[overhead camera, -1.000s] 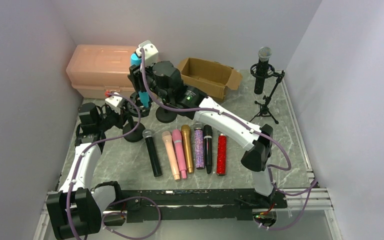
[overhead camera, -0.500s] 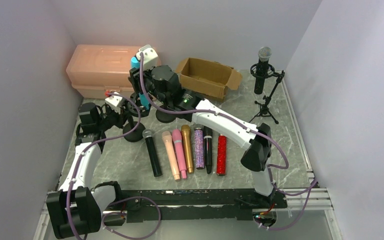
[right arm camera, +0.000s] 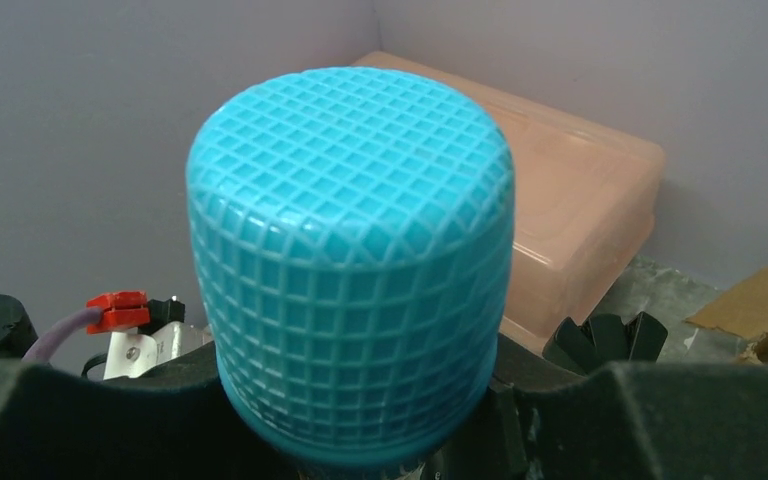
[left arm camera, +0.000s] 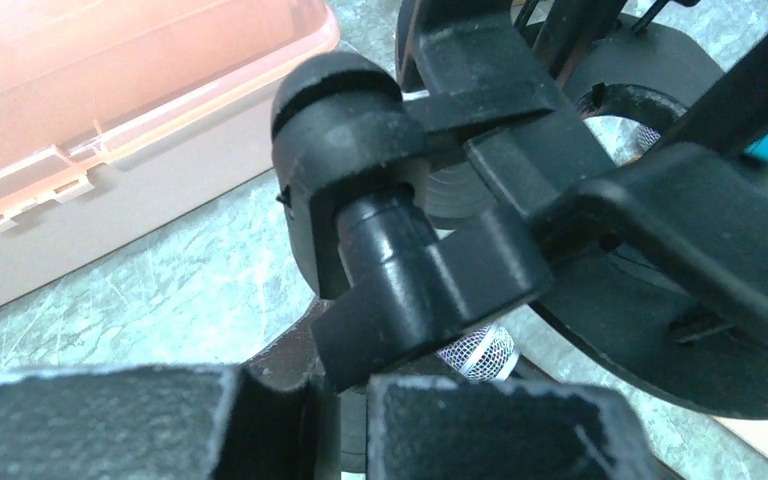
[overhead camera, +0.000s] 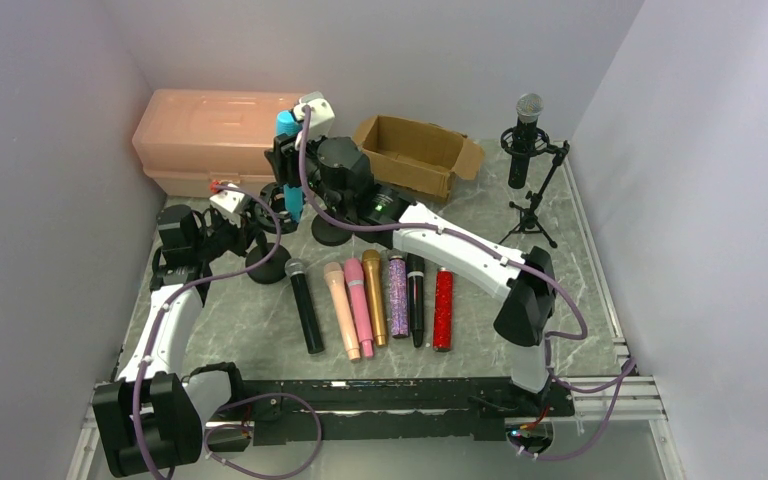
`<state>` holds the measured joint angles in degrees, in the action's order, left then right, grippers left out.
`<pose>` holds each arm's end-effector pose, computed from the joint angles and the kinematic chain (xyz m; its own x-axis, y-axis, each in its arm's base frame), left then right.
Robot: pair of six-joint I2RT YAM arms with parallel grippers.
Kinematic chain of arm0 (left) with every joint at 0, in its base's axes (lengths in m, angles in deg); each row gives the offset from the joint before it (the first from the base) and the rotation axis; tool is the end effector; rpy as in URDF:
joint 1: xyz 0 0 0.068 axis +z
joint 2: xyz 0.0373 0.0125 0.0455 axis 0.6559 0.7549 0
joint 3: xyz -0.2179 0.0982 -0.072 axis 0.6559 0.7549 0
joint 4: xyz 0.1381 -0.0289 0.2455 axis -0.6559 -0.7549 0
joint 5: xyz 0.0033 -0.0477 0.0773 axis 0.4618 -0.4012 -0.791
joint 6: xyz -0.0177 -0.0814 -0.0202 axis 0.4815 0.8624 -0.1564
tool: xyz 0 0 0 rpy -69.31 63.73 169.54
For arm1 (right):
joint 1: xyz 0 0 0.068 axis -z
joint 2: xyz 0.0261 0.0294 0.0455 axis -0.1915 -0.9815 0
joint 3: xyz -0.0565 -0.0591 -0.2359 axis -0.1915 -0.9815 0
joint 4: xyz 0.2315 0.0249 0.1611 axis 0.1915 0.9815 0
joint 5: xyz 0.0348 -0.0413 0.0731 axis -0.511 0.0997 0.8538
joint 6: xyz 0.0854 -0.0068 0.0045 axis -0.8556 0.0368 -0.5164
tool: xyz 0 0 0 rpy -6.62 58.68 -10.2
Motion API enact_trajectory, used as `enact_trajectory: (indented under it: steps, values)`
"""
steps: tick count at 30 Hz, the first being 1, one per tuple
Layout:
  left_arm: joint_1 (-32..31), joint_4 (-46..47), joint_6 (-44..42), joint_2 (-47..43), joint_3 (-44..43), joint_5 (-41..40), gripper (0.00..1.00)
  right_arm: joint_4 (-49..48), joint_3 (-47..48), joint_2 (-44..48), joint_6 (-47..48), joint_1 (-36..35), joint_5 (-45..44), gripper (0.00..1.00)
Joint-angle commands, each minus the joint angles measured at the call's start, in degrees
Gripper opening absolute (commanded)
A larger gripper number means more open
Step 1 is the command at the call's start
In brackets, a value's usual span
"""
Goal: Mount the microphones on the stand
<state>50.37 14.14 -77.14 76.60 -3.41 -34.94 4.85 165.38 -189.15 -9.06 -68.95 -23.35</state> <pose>0.2942 -0.0008 0.2247 -0.2197 0.1713 -0.9604 0.5484 0.8359 0.0237 0.2919 0.4261 0.4042 -0.0851 0.1630 -0.9830 -0.6630 0.7271 0.1779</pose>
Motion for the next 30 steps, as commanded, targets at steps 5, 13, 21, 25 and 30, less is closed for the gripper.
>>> enact_trajectory:
  steps: [5, 13, 21, 25, 30]
  values:
    - [-0.2, -3.6, 1.7, 1.8, -0.9, 1.2, 0.0, -3.2, -1.2, 3.2, -1.6, -0.1, 0.1, 0.0]
    - [-0.2, -4.1, 1.6, 1.7, -1.2, 1.0, 0.01, -4.6, 0.9, 2.2, -1.1, -0.1, -1.7, 0.0]
    - [-0.2, -4.7, 1.4, 1.4, -1.4, 0.7, 0.0, -10.1, -2.8, 3.0, -4.6, -0.1, -10.6, 0.0]
    - [-0.2, -5.1, 1.4, 1.2, -1.8, 0.5, 0.0, -8.2, 0.2, 1.4, -4.7, -0.1, -10.6, 0.0]
    - [-0.2, -5.2, 1.3, 1.2, -1.8, 0.1, 0.0, -8.6, -1.9, 1.6, -6.1, -0.2, -10.4, 0.0]
